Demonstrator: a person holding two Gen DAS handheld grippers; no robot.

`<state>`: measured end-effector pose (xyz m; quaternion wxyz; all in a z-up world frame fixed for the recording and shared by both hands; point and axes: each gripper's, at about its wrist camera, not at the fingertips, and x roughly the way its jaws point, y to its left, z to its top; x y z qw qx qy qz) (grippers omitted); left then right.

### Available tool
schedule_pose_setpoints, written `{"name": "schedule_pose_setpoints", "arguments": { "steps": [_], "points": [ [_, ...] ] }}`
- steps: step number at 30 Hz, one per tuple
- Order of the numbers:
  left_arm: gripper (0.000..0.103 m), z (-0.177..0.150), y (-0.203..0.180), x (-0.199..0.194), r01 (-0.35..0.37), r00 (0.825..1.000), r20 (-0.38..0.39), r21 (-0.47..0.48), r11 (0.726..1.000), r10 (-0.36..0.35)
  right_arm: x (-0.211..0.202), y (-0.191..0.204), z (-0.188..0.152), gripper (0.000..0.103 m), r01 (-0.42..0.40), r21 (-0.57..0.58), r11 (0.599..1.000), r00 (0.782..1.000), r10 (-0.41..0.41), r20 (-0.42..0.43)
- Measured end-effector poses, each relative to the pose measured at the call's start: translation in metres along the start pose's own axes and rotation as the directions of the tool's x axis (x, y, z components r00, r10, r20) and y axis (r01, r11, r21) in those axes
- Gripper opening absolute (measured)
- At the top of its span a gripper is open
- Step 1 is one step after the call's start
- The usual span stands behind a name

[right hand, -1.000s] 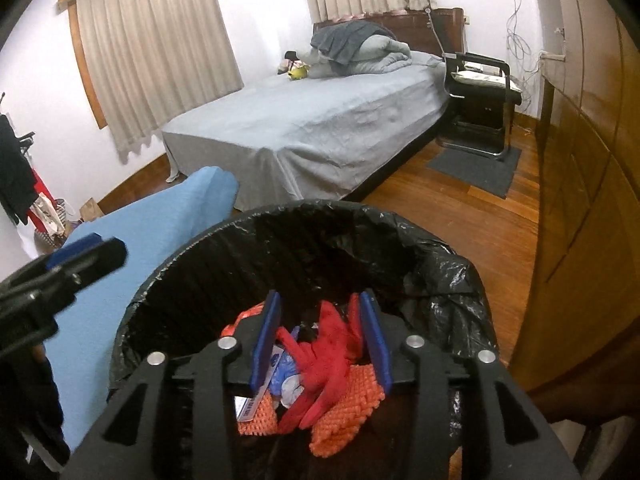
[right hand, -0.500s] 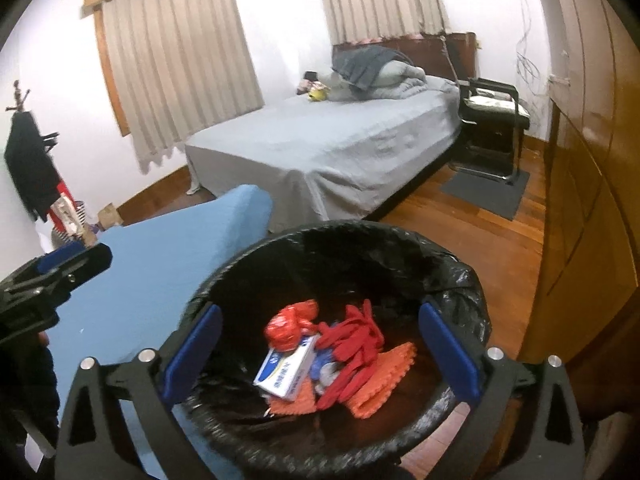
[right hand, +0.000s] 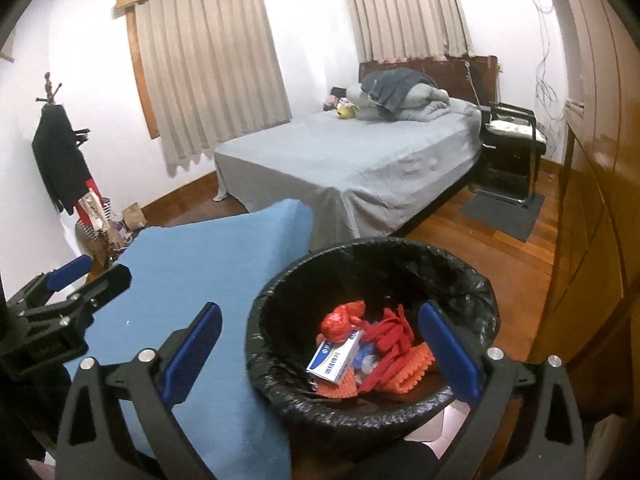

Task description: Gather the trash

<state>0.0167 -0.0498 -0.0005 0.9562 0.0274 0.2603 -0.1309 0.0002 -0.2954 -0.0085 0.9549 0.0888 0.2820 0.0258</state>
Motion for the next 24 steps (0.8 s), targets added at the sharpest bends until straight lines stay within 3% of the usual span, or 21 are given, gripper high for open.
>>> {"name": "schedule_pose_setpoints", "arguments": {
  "steps": [6, 24],
  "points": [
    [0.097, -0.001, 0.004, -0.022, -0.015, 1.0, 0.026, 0.002, 1.0, 0.015, -0.014, 0.015, 0.002, 0.097, -0.016, -0.025, 1.0, 1.0, 0.016, 0.016],
    [0.097, -0.004, 0.015, -0.041, -0.031, 0.999, 0.043, -0.015, 0.999, 0.032, -0.023, 0.026, 0.006, 0.097, -0.016, -0.051, 0.999, 0.999, 0.017, 0.034]
  ]
}}
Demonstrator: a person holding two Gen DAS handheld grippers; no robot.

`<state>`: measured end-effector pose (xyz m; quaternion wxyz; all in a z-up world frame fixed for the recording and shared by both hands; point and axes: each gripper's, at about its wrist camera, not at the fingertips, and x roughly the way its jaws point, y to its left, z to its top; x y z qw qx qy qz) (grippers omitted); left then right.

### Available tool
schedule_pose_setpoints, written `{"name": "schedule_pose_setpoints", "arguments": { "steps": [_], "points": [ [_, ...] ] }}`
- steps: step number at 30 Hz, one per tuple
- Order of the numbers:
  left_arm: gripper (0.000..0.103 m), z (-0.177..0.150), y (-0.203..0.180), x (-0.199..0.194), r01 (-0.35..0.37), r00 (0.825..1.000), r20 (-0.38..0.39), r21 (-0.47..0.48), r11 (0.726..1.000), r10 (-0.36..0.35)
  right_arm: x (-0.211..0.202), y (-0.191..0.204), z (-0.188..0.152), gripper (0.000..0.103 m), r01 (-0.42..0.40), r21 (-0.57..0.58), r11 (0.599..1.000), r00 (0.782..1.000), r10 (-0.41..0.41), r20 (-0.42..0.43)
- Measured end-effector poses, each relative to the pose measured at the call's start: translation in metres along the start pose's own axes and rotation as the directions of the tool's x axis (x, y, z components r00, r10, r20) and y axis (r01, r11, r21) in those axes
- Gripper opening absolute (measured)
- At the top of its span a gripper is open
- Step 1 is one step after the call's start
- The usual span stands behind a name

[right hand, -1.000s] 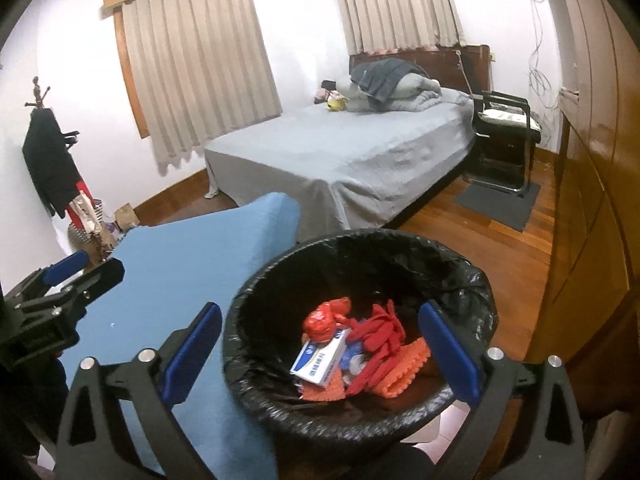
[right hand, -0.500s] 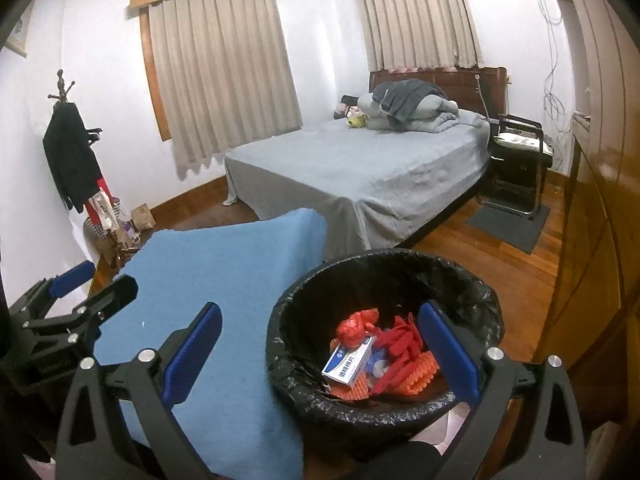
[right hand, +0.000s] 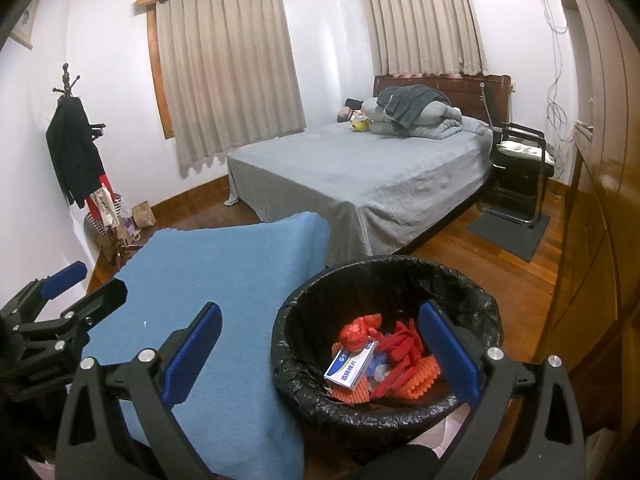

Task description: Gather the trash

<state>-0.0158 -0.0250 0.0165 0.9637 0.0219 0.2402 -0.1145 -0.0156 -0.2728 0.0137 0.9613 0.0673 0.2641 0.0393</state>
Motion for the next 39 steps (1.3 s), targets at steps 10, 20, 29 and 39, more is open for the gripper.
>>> {"name": "schedule_pose_setpoints", "arguments": {
  "steps": [10, 20, 29, 39],
  "points": [
    [0.097, 0.0002, 0.0014, -0.0026, -0.001, 1.0, 0.003, 0.001, 1.0, 0.001, 0.0001, 0.0022, 0.0005, 0.097, -0.002, -0.001, 1.0, 1.0, 0.002, 0.001],
    [0.097, 0.0005, 0.0023, -0.004, 0.0, 1.0, 0.003, 0.001, 1.0, 0.0, -0.0001, 0.0022, 0.0001, 0.097, -0.002, -0.001, 1.0, 1.0, 0.002, 0.002],
    [0.097, 0.0008, 0.0022, -0.0045, 0.0, 1.0, 0.002, 0.001, 1.0, 0.0, -0.0004, 0.0021, 0.0003, 0.097, -0.002, 0.0, 1.0, 1.0, 0.002, 0.002],
    [0.097, 0.001, 0.0023, -0.0051, -0.001, 1.0, 0.004, 0.002, 1.0, 0.001, -0.0005, 0.0025, 0.0003, 0.097, -0.002, 0.0, 1.0, 1.0, 0.002, 0.002]
  ]
}}
